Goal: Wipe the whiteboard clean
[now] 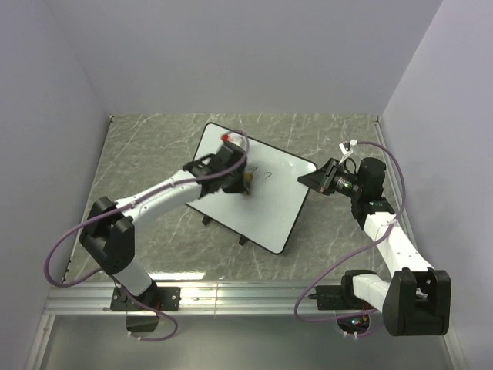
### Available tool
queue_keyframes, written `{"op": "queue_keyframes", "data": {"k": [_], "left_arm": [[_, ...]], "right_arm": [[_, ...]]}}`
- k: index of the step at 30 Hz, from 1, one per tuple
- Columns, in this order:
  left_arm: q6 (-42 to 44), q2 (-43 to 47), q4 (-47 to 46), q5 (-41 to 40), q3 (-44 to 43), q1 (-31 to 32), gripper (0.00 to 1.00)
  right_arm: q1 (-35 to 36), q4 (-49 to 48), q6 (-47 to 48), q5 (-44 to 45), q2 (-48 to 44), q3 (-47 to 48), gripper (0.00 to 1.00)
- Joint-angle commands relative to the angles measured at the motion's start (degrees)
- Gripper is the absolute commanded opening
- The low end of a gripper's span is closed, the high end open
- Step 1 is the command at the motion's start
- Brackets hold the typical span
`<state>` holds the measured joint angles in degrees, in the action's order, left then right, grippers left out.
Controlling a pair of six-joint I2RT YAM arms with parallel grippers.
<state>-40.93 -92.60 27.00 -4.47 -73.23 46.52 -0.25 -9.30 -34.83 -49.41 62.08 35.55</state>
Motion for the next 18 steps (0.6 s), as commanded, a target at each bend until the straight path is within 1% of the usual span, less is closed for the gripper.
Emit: {"op": "queue_keyframes", "data": {"k": [1,4,6,10,13,18], "left_arm": [[6.64,0.40,1.74,-3.97,-1.03,-9.66,0.00],[9.98,-2.67,1.21,-3.70,-4.10,-14.86,0.00],[11.92,-5.74,1.03,-3.97,-7.52,-16.63,0.00],[12.45,-11.89,2.52,-3.44,-14.03,-20.41,0.00],[12.45,-15.33,3.58,-2.13,-17.99,-20.59,0.00],[12.36,-16.12,2.62,5.60,-20.98,-19.54,0.00]], "right_arm": [[-0.01,1.21,2.84,1.77,-0.82,2.51,0.00],[-0.01,1.21,3.01,1.77,-1.00,2.33,0.00],[-0.01,0.78,2.84,1.68,-1.00,2.24,0.00],[-0.01,0.51,2.75,1.33,-0.65,2.42,0.00],[-0.01,0.86,2.92,1.16,-0.39,3.12,0.00],[-0.01,1.74,3.63,1.24,-0.47,3.65,0.00]]}}
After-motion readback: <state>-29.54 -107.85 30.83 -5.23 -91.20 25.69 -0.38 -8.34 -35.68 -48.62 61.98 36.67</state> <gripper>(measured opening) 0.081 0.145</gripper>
